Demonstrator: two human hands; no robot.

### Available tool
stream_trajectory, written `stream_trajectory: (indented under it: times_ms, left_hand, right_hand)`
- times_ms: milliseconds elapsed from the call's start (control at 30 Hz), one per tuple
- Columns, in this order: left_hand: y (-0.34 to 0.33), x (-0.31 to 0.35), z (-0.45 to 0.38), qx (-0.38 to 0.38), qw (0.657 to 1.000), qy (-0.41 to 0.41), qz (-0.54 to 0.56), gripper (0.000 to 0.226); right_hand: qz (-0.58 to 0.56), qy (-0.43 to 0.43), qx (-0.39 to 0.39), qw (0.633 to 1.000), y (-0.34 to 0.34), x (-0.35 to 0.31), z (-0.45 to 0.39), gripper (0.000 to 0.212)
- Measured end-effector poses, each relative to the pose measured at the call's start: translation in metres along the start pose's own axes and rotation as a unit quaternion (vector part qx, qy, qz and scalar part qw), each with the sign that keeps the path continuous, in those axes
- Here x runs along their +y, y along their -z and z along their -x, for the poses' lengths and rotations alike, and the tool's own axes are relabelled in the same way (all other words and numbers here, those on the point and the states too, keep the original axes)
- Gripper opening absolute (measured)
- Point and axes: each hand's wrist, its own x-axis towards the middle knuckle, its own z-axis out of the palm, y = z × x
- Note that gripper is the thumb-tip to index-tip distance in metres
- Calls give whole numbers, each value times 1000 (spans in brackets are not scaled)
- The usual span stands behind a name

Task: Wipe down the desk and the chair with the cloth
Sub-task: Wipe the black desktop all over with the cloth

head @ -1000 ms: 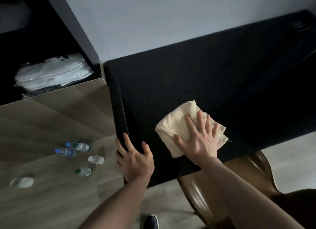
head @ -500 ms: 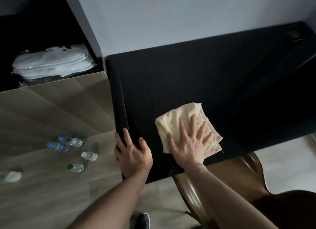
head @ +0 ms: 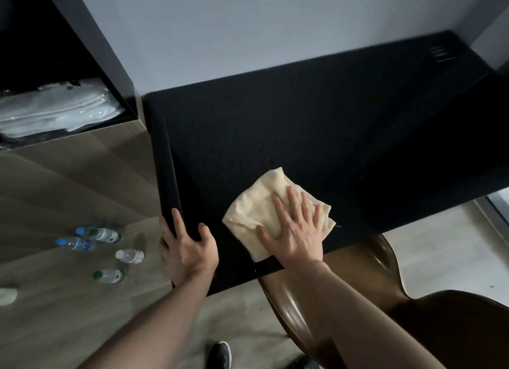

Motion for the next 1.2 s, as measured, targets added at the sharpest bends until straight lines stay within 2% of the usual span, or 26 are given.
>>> stream_trajectory:
  times_ms: [133,233,700,900,967,1067,1200]
  left_hand:
    - [-2,4,3,17,1000,-6,-20,77]
    - [0,5,4,21,999,-5,-25,77]
    - [3,16,5,20,997,20,-69,78]
    - [4,16,4,17,998,9,-65,80]
    - [5,14,4,14,998,4,-69,81]
    - [5,15,5,16,998,-2,-67,81]
    - [6,18,8,20,998,-7,-67,78]
  right_hand:
    - [15,-45,17,999,25,66,-23,90]
    - [19,-67,21,997,32,89,-37,92]
    - [24,-62,9,998,31,91,-44,99]
    - [-1,-69,-67,995,42,78,-44,98]
    - [-34,-60,-71,995,46,68,-40,91]
    - [-24,-83,-88,992,40,55,-35,94]
    - [8,-84,-51,995,28,53,-35,94]
